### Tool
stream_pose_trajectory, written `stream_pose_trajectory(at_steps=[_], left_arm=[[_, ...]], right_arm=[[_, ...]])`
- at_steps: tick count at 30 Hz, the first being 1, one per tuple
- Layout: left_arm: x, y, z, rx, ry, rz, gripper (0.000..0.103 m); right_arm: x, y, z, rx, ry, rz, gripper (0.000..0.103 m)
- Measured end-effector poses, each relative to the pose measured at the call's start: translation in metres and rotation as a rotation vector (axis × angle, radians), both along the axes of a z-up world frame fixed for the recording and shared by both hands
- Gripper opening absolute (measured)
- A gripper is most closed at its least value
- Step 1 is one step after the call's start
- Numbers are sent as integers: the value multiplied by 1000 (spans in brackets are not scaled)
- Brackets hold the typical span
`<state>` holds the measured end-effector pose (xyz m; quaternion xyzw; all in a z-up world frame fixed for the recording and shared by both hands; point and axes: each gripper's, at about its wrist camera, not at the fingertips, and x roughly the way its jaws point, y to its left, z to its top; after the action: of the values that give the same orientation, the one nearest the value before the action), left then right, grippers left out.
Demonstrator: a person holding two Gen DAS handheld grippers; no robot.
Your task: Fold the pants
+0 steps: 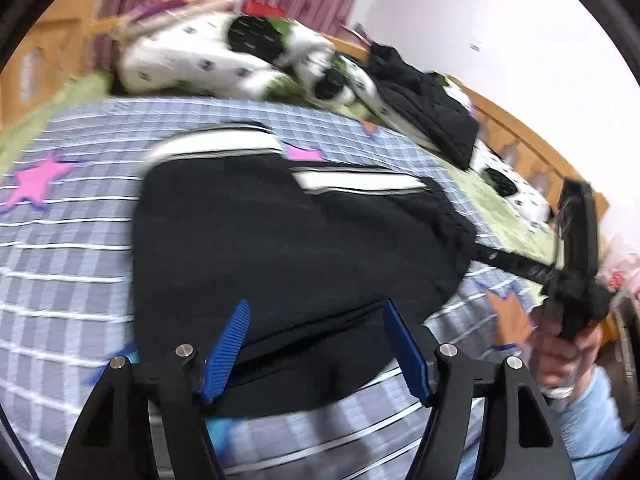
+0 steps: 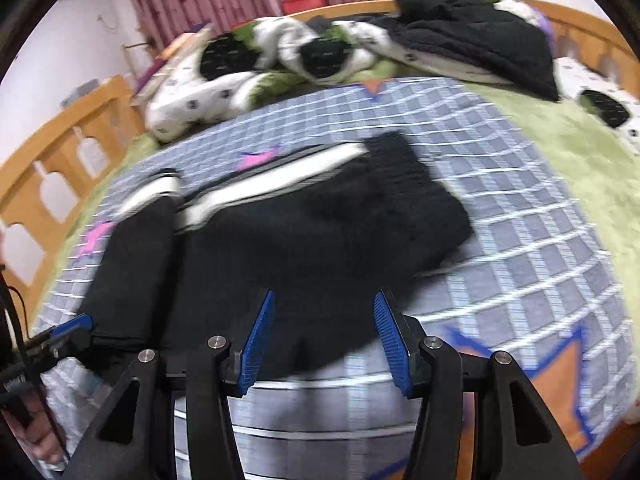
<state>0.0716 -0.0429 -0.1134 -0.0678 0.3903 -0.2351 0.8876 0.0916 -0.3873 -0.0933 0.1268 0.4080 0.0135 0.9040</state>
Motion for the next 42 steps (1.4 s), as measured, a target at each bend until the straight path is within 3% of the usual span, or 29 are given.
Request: stream_pose_trajectory(at_steps=[6,12,14,16,17,21,24,27,36,38,41,42], left_arm=[[-7,59,-28,-13,90,169,68],[-7,71,-54,-79,183,163,68],[-5,63,-59,-86,196,137,68],[-5,56,-60,-76,188,123,68],[-4,51,-60,-77,183,116,68],[-1,28,-59,-112,193,62,68],[2,1,-58,-91,188,29,68],[6,-20,-58,-31,160,42,68],[-2,-47,-50,-20,114,9,68],[-1,-52,-54,-21,126,4,68],[-2,-60,-58,-2,129,8,67],[-4,-61,-58,9,120,12,62]], right_arm=[[25,56,-12,274,45,170,51],[52,110,-42,331,130,247,51],[60,127,-53,345,187,290,31],[55,133,-45,297,141,294,15],[51,131,-37,291,102,310,14],[38,103,7,311,-44,318,12],[32,80,28,208,-113,278,11],[31,57,38,158,-143,260,10],[0,-52,52,153,-289,72,9],[-5,-77,44,120,-283,-8,9],[2,-103,18,130,-192,-91,9],[8,-106,5,114,-145,-105,9]])
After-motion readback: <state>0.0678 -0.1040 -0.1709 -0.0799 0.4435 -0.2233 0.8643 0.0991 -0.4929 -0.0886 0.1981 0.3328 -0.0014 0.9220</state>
